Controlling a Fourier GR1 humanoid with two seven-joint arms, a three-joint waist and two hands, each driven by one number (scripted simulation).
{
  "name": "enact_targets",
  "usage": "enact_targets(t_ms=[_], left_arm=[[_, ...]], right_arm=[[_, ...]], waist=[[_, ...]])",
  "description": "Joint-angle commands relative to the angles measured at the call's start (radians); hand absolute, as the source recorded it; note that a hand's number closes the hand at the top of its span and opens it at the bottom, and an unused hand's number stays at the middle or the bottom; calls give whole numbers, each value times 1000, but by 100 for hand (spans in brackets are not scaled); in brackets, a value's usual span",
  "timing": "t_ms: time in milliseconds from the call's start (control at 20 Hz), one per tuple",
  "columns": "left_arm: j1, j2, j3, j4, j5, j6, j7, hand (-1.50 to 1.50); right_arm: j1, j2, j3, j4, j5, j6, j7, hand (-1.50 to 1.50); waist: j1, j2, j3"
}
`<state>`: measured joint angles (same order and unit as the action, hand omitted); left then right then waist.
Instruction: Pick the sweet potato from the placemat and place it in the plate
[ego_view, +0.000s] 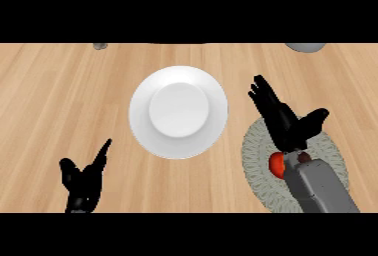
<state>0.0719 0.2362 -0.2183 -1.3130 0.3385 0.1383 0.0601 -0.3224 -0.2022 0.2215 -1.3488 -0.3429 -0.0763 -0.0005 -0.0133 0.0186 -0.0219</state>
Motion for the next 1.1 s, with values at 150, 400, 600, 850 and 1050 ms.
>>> enact_targets(t_ms=[150, 400, 600, 850, 1050], left_arm=[[-34, 67, 16, -196, -76, 98, 9, 0], [1, 47, -42, -203, -87, 127, -41, 0], [-9, 92, -6, -209, -78, 155, -57, 0], [-15, 105, -40, -215, -67, 171, -42, 0], [-25, 129, -42, -214, -50, 171, -42, 0]], right_arm=[[7, -217, -8, 5, 62, 122, 59, 150], [10, -490, -45, 35, 341, 18, -20, -150], [110, -448, -66, 10, 262, 54, -132, -150], [187, -552, 15, 4, 372, 130, -209, -150], [216, -627, 31, -14, 421, 155, -215, -150]], waist=[[0, -25, 24], [-46, -43, 26], [-54, -30, 29], [-38, -25, 26], [-31, -27, 23]])
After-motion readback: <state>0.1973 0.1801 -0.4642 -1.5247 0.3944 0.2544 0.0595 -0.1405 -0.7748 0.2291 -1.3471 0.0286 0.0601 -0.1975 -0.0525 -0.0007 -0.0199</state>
